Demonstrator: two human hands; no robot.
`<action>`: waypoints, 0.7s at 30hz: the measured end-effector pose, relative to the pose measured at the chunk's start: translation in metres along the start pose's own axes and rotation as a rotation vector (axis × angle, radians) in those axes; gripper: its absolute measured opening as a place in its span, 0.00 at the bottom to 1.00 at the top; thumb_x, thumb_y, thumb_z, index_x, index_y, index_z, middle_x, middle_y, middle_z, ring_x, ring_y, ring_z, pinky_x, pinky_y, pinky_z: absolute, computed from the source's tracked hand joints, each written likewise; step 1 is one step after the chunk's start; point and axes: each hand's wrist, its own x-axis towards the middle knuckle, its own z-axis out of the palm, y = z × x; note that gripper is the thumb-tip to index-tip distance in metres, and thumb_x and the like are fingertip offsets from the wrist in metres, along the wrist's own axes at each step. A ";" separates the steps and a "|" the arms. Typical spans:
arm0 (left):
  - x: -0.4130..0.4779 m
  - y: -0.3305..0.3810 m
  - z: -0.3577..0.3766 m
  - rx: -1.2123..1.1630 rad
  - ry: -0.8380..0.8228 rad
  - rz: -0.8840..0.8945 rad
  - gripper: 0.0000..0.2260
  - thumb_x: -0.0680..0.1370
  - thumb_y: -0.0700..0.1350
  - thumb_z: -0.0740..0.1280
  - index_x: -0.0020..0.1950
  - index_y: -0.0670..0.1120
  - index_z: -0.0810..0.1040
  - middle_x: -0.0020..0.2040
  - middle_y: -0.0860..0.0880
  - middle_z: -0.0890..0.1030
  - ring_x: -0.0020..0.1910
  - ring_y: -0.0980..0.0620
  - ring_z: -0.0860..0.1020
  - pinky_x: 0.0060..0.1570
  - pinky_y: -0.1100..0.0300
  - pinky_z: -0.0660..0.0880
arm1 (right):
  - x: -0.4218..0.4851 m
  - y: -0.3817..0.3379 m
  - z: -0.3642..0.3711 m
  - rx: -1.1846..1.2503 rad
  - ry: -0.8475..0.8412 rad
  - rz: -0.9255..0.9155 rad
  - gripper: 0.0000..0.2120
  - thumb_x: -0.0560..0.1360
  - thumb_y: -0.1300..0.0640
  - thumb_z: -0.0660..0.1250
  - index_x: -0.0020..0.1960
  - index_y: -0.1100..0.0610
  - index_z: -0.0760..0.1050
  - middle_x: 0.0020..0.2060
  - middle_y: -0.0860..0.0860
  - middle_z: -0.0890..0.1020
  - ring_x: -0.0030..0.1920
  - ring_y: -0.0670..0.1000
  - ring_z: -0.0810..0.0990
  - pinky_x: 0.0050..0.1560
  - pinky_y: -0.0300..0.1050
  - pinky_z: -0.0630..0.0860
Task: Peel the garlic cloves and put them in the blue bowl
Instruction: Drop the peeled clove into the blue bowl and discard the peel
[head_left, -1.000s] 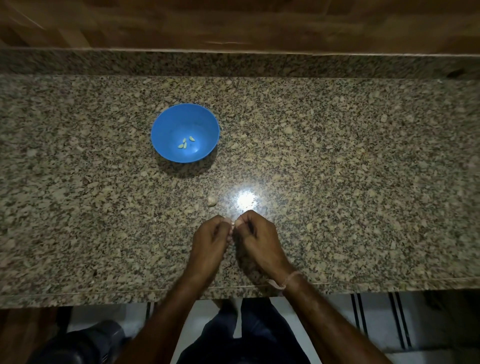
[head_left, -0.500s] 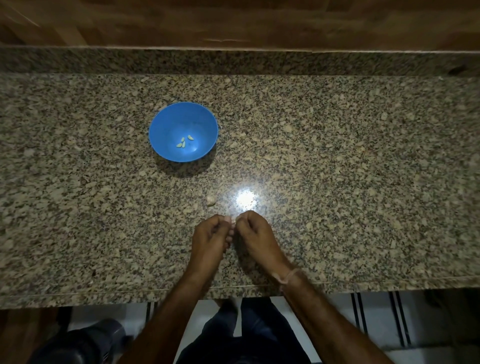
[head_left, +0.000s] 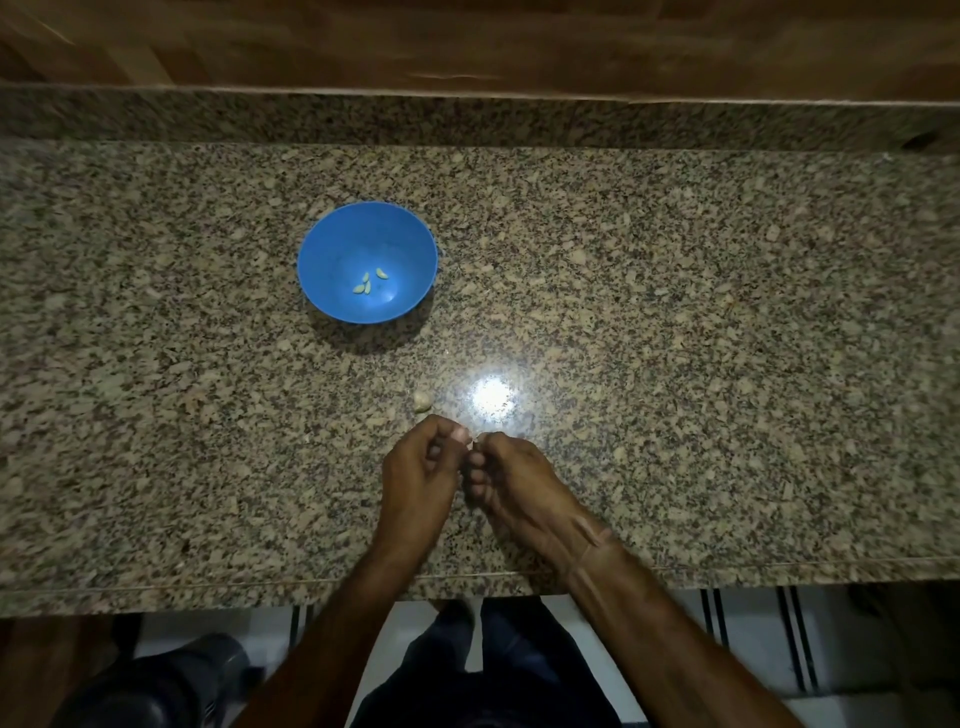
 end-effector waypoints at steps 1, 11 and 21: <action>0.002 -0.003 0.000 -0.014 -0.005 -0.015 0.09 0.84 0.46 0.67 0.45 0.48 0.81 0.38 0.51 0.83 0.39 0.52 0.82 0.39 0.58 0.78 | 0.000 0.002 -0.003 -0.139 0.021 -0.083 0.19 0.84 0.62 0.58 0.35 0.57 0.73 0.31 0.54 0.72 0.32 0.51 0.67 0.34 0.46 0.65; 0.010 -0.016 -0.001 0.051 0.042 -0.106 0.10 0.82 0.50 0.70 0.43 0.49 0.84 0.38 0.53 0.84 0.40 0.53 0.83 0.42 0.55 0.78 | 0.000 0.012 -0.015 -0.562 0.183 -0.560 0.06 0.81 0.63 0.71 0.56 0.57 0.85 0.48 0.48 0.88 0.51 0.45 0.86 0.52 0.44 0.83; 0.005 -0.017 0.003 0.002 -0.009 -0.095 0.12 0.85 0.45 0.65 0.43 0.49 0.82 0.37 0.51 0.84 0.39 0.56 0.82 0.41 0.54 0.80 | 0.004 0.010 -0.009 -0.302 0.119 -0.452 0.05 0.81 0.66 0.70 0.47 0.64 0.84 0.39 0.59 0.87 0.40 0.54 0.86 0.45 0.46 0.83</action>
